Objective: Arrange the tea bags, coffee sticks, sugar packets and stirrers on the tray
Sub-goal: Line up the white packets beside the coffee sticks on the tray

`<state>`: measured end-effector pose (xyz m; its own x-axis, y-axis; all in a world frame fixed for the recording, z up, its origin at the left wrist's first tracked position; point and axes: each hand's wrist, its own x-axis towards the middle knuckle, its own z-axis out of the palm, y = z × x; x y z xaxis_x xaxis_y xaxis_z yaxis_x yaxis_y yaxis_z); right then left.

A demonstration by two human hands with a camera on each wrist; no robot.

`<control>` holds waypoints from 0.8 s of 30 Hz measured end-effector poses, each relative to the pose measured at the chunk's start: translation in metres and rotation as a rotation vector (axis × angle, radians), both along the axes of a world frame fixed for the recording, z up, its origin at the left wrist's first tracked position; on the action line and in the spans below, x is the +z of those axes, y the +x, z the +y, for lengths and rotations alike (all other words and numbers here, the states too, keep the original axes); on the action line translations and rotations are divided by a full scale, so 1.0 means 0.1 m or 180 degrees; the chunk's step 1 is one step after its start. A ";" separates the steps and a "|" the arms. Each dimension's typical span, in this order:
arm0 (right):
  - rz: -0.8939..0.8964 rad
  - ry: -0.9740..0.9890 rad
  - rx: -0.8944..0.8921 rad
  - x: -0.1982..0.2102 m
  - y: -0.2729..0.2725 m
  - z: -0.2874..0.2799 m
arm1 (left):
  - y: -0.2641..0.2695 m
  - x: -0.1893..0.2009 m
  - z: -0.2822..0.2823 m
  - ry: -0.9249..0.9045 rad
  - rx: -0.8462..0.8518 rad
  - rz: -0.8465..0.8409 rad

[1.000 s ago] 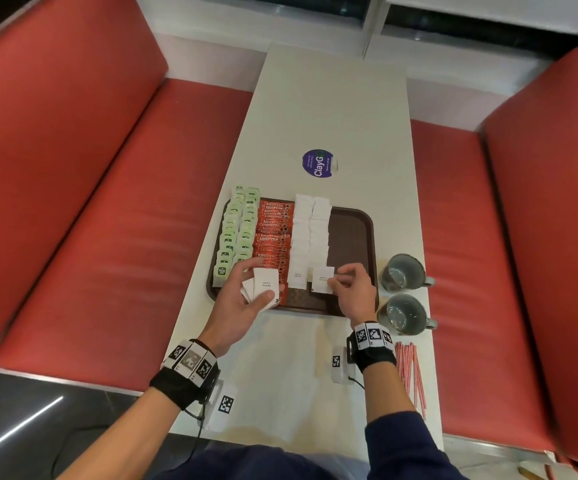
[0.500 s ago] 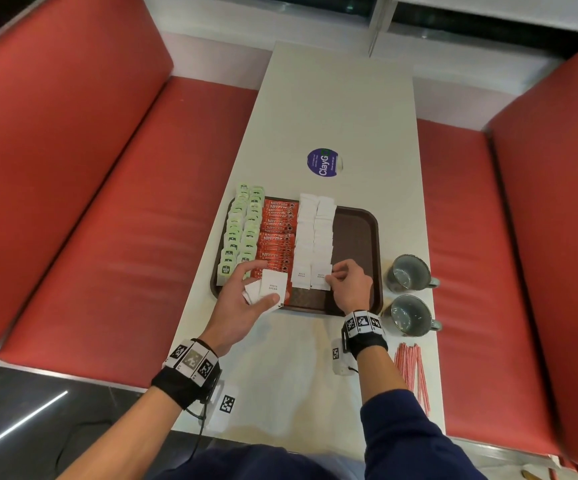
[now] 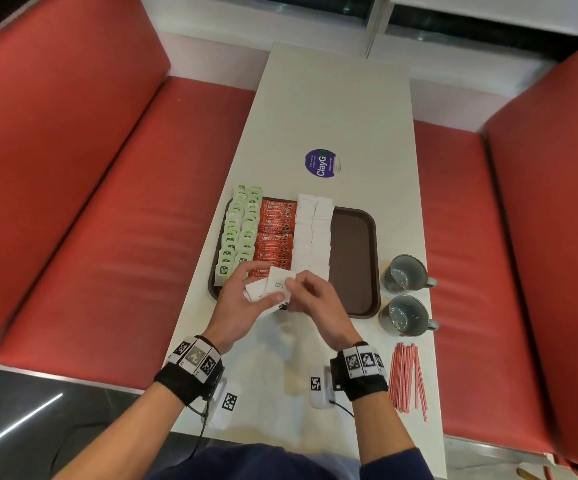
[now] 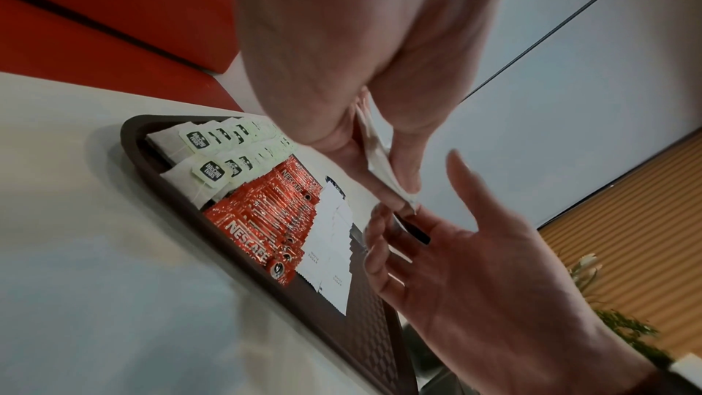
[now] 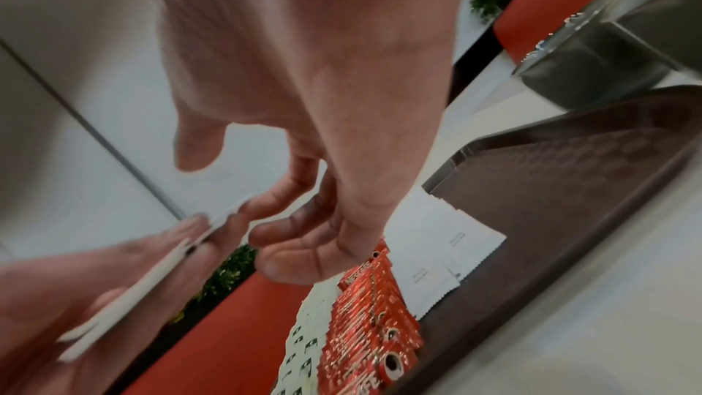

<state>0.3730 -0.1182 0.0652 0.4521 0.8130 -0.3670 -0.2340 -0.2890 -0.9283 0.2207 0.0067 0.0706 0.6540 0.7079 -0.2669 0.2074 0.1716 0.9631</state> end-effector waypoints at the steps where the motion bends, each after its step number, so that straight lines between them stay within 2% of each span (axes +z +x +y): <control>1: -0.0020 0.0017 0.0038 -0.01 -0.03 0.00 | 0.00 0.00 0.00 0.0035 -0.0024 0.0028; 5: 0.0500 0.0314 -0.0309 -0.04 -0.03 0.00 | 0.00 0.01 -0.02 -0.0012 -0.0067 0.0103; 7: 0.0533 0.0306 -0.0509 -0.06 0.02 -0.02 | -0.03 0.02 -0.02 -0.0093 -0.0015 0.0091; 14: -0.0106 -0.0140 -0.0713 -0.29 0.22 -0.10 | -0.08 0.08 0.00 -0.0190 0.0016 0.0159; 20: -0.1260 -0.0859 -0.0658 -0.62 0.32 -0.11 | -0.11 0.04 0.02 -0.0254 0.0054 0.0226; 24: -0.1344 -0.1012 -0.0728 -0.64 0.31 -0.07 | -0.15 -0.04 0.02 -0.0393 -0.0025 0.0230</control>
